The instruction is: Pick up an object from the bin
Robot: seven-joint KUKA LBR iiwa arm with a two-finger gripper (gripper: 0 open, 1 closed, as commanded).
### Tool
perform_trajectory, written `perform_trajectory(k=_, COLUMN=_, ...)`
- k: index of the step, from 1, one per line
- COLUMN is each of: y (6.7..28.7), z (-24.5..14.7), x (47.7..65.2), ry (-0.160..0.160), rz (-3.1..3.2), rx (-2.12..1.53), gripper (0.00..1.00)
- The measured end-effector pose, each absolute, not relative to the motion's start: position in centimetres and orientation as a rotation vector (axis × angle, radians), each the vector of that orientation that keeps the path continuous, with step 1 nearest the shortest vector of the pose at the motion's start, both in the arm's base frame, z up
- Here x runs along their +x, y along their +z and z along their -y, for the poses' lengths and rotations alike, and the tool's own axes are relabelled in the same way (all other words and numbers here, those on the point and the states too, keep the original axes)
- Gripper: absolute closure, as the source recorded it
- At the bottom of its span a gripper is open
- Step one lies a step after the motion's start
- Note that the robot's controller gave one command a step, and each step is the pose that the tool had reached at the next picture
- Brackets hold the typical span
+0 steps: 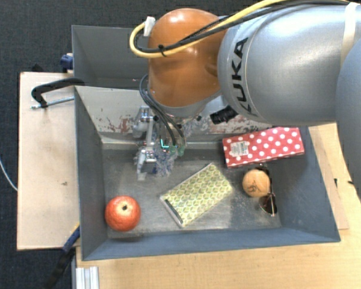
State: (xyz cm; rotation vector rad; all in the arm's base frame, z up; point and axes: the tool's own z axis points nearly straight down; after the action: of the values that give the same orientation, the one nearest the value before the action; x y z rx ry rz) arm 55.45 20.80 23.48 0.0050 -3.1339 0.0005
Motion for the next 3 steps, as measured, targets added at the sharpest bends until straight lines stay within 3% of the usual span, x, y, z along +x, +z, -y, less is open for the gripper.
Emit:
perform_trajectory(k=1, y=23.9, z=-20.7, x=55.6, ry=-0.002, rz=3.142, rx=0.001, gripper=0.00)
perform_trajectory(k=3, y=11.2, z=-15.1, x=58.5, ry=-0.002, rz=3.141, rx=0.072, gripper=0.00)
